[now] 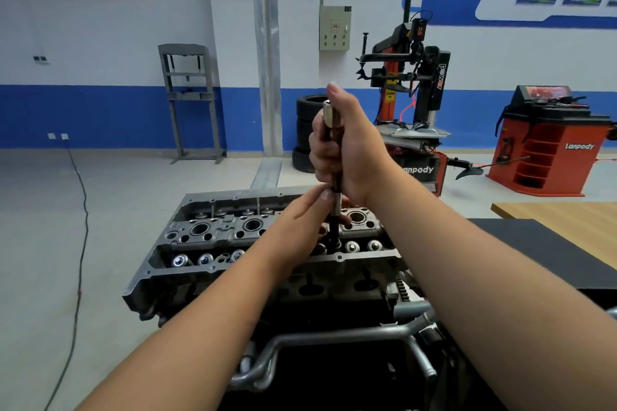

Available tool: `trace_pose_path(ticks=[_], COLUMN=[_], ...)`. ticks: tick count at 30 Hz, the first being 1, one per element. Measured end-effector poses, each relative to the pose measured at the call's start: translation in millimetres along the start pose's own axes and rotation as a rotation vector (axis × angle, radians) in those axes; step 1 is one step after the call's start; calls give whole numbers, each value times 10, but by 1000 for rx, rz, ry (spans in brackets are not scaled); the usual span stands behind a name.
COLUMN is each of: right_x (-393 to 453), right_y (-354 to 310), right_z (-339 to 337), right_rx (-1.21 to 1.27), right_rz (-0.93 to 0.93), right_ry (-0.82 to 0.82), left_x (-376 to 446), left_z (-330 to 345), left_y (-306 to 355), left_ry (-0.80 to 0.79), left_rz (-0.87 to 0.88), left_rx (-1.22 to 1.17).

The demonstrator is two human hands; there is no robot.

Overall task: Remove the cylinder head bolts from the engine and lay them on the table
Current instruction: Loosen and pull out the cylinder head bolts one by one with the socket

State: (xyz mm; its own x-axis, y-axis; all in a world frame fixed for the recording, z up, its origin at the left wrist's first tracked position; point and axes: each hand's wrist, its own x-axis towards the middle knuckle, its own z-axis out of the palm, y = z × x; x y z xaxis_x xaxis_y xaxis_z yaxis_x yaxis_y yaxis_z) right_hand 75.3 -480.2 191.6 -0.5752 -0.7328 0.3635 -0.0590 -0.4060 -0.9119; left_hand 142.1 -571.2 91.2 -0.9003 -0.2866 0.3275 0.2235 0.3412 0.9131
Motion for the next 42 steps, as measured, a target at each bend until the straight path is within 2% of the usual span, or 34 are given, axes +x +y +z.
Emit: trace_pose_path(ticks=[2, 5, 7, 11, 12, 15, 16, 18, 22, 24, 26, 29, 31, 33, 36, 38, 40, 42], right_x=[-15, -39, -33, -30, -14, 44, 52, 44, -6, -17, -16, 15, 16, -4, -56, -63, -47, -6], right_y=[-17, -77, -121, -100, -116, -253, -288, -293, -155, -105, -96, -175, -204, -162, -49, -17, -44, -92], right_z=[0, 81, 139, 185, 152, -20, -74, -98, 56, 123, 132, 45, 7, 43, 136, 141, 109, 42], right_rx=[-43, -237, -228, -242, -222, -69, -26, -7, -174, -112, -69, 21, -14, -74, -143, -100, -32, 19], right_rz=[-1, -141, -187, -270, -255, -26, 23, 59, -1, -52, -82, 5, 56, 16, -96, -118, -123, -65], right_ry=[43, 266, 323, 313, 262, -52, -100, -48, 304, 372, 324, 69, -45, 17, 283, 370, 328, 160], left_x=[-3, 41, 68, 74, 69, 22, 18, 29, 87, 99, 83, 30, 15, 18, 64, 101, 102, 72], left_z=[2, 16, 24, 6, -1, 4, 8, 17, 1, -17, -27, -22, -19, -21, -7, 10, 11, -3], left_y=[31, 31, 23, -10, -23, 1, 4, 1, -42, -51, -38, -6, 2, 8, -10, -31, -20, -25], left_ry=[41, 113, 149, 137, 108, 44, 42, 63, 131, 137, 123, 93, 77, 75, 122, 149, 137, 100], left_rz=[11, 16, 14, 28, 28, 16, 16, 26, 8, 5, 15, 29, 13, 15, 19, 23, 24, 32], left_rx=[-1, -2, 17, -6, -16, 1, 14, 26, 17, 36, 8, -28, -29, -36, -43, -12, -6, -6])
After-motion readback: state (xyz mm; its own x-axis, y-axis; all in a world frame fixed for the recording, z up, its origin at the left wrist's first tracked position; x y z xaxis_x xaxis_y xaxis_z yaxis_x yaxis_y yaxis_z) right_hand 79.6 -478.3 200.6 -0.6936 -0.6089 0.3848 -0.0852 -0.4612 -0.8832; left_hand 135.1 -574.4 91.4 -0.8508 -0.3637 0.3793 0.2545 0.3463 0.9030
